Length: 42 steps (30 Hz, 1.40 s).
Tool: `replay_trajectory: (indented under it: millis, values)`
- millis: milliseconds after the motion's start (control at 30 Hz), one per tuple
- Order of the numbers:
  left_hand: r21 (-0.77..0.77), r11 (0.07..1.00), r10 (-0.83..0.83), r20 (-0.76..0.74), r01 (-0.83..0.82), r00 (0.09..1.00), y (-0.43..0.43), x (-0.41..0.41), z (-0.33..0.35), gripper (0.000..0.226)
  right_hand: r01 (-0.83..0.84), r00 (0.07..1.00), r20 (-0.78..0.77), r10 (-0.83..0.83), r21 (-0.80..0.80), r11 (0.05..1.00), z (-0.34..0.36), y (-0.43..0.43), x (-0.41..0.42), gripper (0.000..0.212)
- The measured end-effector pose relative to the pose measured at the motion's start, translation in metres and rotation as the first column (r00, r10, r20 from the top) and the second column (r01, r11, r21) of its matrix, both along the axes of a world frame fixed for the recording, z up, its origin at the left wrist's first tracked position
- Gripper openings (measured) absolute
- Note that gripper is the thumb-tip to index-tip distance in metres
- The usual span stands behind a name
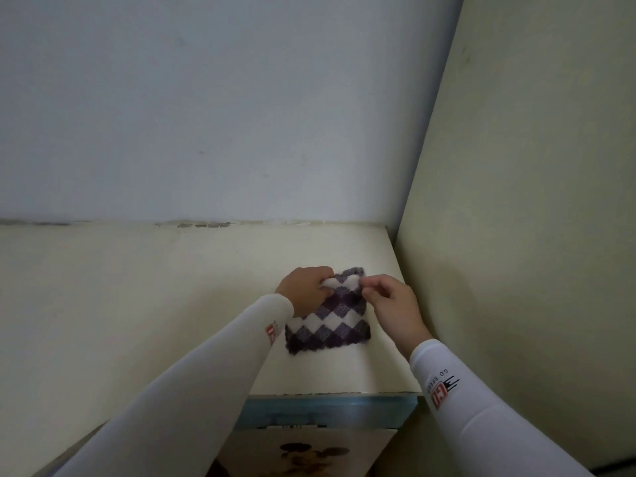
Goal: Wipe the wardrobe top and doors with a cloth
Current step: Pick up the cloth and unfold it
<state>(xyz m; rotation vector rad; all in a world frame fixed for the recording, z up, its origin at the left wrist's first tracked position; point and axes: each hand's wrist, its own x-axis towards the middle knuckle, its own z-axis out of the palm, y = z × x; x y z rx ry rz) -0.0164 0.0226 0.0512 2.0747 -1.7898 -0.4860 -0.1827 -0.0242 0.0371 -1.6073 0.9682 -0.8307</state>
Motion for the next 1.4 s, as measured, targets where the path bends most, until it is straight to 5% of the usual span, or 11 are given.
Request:
replay_trajectory:
  millis: [233, 367, 533, 700, 833, 933, 1033, 1200, 1333, 1400]
  values:
    - [-0.179, 0.982, 0.012, -0.272, -0.062, 0.962, 0.046, -0.006, 0.058, 0.022, 0.218, 0.933, 0.298, -0.202, -0.021, 0.976, 0.048, 0.009, 0.0, 0.019]
    - [-0.181, 0.983, -0.022, -0.334, -0.041, 0.942, 0.068, -0.015, 0.089, 0.01, -0.043, 0.973, 0.224, 0.061, -0.084, 0.996, 0.074, 0.023, -0.001, 0.026]
    - [-0.252, 0.967, -0.057, -0.334, -0.031, 0.941, 0.095, -0.038, 0.116, 0.009, -0.297, 0.905, 0.313, 0.288, -0.018, 0.955, 0.104, 0.053, -0.016, 0.012]
    - [-0.442, 0.882, 0.082, -0.2, -0.165, 0.976, 0.113, -0.061, 0.134, 0.025, -0.325, 0.842, 0.445, 0.307, -0.036, 0.945, 0.125, 0.08, -0.038, 0.014]
    - [-0.516, 0.796, 0.035, -0.481, -0.315, 0.876, 0.129, -0.091, 0.152, 0.034, -0.437, 0.654, 0.736, 0.175, 0.179, 0.882, 0.142, 0.1, -0.054, 0.043]
    - [-0.45, 0.839, -0.12, -0.7, -0.304, 0.704, 0.146, -0.12, 0.165, 0.029, -0.384, 0.67, 0.717, 0.192, 0.114, 0.916, 0.157, 0.123, -0.061, 0.02]
    - [-0.491, 0.818, -0.208, -0.738, -0.299, 0.642, 0.16, -0.142, 0.171, 0.02, -0.217, 0.784, 0.592, 0.186, -0.019, 0.976, 0.169, 0.148, -0.071, 0.021]
    - [-0.553, 0.816, -0.318, -0.674, -0.17, 0.667, 0.177, -0.162, 0.182, 0.026, -0.117, 0.899, 0.396, 0.187, -0.194, 0.974, 0.174, 0.173, -0.099, 0.021]
    - [-0.541, 0.837, -0.398, -0.709, -0.087, 0.582, 0.19, -0.178, 0.194, 0.028, -0.085, 0.891, 0.417, 0.18, -0.235, 0.968, 0.187, 0.182, -0.127, 0.026]
    - [-0.553, 0.824, -0.36, -0.68, -0.124, 0.639, 0.187, -0.19, 0.197, 0.03, -0.106, 0.868, 0.449, 0.211, -0.248, 0.963, 0.193, 0.186, -0.135, 0.024]
